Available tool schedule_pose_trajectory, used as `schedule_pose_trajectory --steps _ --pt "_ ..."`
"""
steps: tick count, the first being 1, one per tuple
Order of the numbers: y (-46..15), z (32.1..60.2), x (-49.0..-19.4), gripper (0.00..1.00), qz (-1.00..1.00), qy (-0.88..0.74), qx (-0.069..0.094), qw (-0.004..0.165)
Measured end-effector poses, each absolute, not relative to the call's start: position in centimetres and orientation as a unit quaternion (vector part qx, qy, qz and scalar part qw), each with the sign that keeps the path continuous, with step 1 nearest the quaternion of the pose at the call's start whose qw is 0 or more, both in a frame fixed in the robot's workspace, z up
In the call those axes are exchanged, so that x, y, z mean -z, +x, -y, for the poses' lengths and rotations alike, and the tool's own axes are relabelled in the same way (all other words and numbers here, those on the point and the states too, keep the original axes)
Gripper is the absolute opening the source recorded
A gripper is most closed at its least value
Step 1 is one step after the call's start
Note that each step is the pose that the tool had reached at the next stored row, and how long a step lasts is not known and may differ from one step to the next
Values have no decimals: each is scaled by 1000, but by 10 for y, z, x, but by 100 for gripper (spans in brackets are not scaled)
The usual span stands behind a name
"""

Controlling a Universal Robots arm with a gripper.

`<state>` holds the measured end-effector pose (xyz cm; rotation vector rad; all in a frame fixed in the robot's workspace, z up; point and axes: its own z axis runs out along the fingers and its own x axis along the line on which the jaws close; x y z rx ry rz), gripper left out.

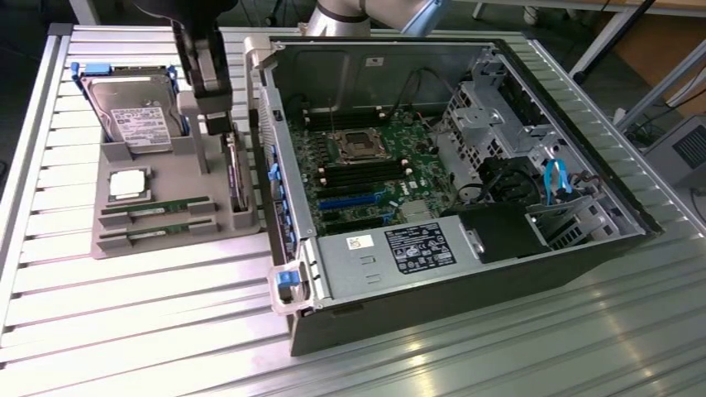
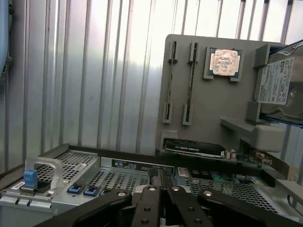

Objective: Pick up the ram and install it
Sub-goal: 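Pick up the ram and move it above insertion slot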

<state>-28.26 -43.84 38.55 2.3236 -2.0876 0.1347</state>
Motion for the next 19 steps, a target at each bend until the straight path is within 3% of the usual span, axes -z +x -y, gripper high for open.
schedule_pose_trajectory --steps 17,19 --pt "-334 438 -378 10 692 721 -42 8" --pt "-341 438 -378 10 694 720 -30 -4"
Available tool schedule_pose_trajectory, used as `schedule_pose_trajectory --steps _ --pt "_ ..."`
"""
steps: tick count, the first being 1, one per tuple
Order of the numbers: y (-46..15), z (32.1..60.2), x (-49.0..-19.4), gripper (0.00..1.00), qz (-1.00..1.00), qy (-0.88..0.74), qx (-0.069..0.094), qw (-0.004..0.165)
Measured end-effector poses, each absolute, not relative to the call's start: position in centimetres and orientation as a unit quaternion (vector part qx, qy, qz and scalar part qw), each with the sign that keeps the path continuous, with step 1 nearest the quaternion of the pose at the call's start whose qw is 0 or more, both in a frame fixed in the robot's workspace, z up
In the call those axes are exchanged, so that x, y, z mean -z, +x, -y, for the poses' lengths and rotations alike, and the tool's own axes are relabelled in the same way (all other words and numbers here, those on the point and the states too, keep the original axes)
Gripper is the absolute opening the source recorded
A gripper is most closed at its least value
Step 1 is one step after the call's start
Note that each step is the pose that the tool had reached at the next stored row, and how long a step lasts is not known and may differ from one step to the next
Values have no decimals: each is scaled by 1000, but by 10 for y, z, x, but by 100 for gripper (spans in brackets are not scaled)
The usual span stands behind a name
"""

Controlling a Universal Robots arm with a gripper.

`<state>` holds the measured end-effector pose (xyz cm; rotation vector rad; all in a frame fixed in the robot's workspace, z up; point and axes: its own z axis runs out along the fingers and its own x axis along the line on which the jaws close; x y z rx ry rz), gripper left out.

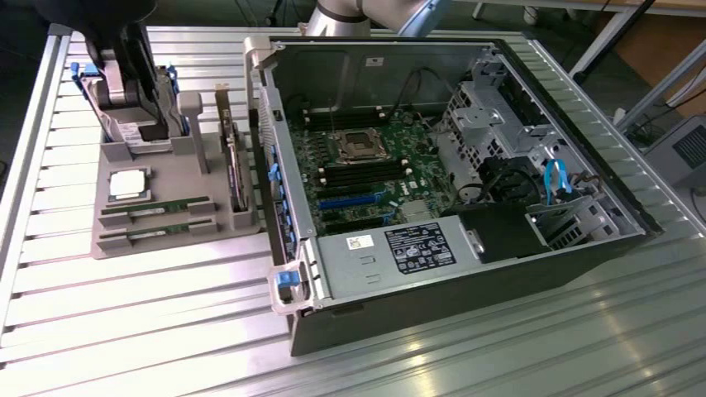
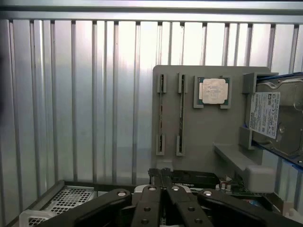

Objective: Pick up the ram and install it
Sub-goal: 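Pick up the ram and move it above insertion slot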

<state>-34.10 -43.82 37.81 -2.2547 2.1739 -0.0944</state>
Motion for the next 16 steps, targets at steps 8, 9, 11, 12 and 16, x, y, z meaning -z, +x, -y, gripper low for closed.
schedule_pose_trajectory --steps 8,9,11,12,16 --pt "-345 438 -378 11 -697 -716 6 29" --pt "-345 438 -378 17 -697 -716 6 29" --pt "-345 438 -378 30 -697 -716 6 29" --pt "-345 438 -378 30 -697 -716 6 29" --pt "-345 438 -377 30 -698 -716 -15 9"
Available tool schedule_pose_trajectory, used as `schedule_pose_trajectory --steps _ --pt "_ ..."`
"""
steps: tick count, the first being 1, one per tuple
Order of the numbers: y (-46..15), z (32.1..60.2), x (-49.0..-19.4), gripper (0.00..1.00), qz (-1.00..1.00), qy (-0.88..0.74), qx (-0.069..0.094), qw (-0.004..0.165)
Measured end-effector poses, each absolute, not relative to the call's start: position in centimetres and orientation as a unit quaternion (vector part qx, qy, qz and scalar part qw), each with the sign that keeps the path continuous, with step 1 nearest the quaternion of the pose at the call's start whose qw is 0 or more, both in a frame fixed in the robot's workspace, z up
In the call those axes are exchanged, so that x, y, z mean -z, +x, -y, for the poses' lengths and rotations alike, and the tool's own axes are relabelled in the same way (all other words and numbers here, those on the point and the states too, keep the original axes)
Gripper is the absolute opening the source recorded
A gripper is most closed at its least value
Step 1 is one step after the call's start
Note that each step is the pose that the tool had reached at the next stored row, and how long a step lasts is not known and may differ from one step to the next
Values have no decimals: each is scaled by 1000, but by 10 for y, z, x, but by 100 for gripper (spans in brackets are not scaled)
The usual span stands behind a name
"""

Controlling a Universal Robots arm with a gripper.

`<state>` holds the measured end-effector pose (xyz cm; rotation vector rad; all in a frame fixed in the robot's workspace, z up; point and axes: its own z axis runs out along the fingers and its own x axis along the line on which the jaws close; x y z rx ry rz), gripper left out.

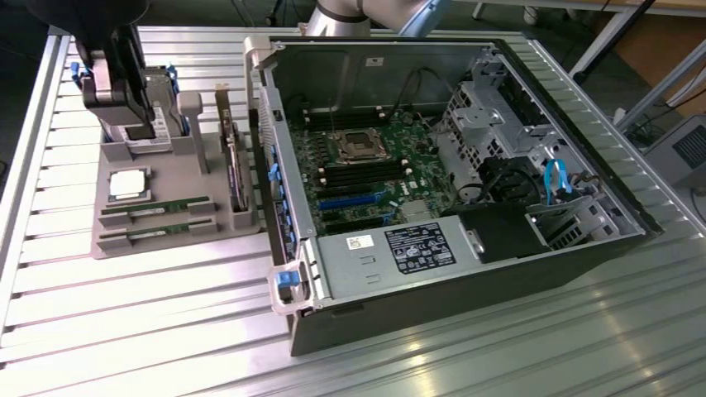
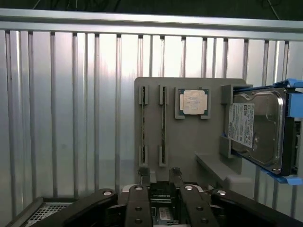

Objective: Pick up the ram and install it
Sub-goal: 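Pick up the ram and move it above insertion slot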

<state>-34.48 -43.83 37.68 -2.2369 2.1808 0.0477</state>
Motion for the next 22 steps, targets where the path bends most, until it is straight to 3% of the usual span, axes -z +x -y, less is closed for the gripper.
schedule_pose_trajectory --steps 19,22 --pt "-348 438 -367 30 -698 -716 -16 8" --pt "-350 438 -354 30 -698 -716 -16 8"
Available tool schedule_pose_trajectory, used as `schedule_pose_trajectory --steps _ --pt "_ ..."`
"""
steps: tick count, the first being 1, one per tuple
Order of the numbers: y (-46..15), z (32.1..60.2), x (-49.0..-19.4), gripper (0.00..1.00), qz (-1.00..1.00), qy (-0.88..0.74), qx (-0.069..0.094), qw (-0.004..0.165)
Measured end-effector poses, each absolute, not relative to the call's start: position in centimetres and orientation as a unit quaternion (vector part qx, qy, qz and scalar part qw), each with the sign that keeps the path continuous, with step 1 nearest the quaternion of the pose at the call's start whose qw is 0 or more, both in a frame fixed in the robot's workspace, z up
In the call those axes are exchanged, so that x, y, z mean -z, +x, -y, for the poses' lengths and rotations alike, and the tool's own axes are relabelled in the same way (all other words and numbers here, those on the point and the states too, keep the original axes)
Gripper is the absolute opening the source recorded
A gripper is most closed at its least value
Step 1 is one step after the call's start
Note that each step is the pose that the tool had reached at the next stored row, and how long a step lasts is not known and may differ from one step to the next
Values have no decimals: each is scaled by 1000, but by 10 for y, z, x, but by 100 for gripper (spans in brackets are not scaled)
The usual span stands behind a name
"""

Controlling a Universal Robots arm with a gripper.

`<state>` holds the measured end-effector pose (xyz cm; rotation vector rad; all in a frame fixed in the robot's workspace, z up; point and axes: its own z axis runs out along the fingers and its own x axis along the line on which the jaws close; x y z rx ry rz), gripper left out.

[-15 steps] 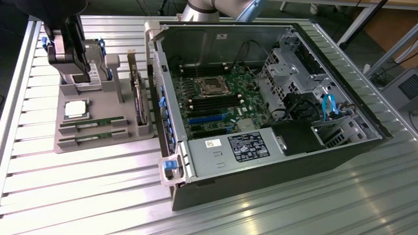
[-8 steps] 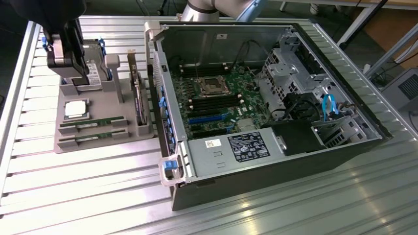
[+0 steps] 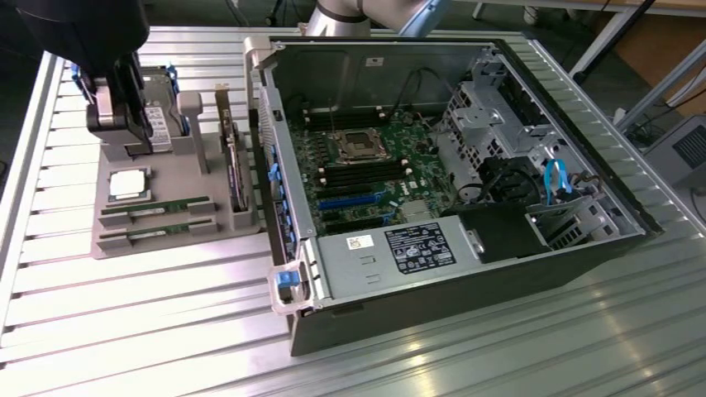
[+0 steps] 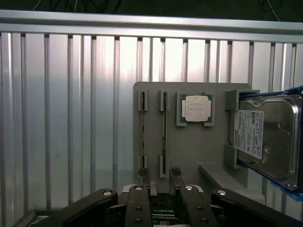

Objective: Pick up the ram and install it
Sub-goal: 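Pick up the ram and move it above insertion slot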

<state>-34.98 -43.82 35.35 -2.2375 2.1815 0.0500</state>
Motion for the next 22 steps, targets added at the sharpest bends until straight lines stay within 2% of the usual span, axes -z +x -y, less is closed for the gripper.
schedule_pose_trajectory --steps 22 --pt "-355 438 -330 30 -698 -716 -16 8"
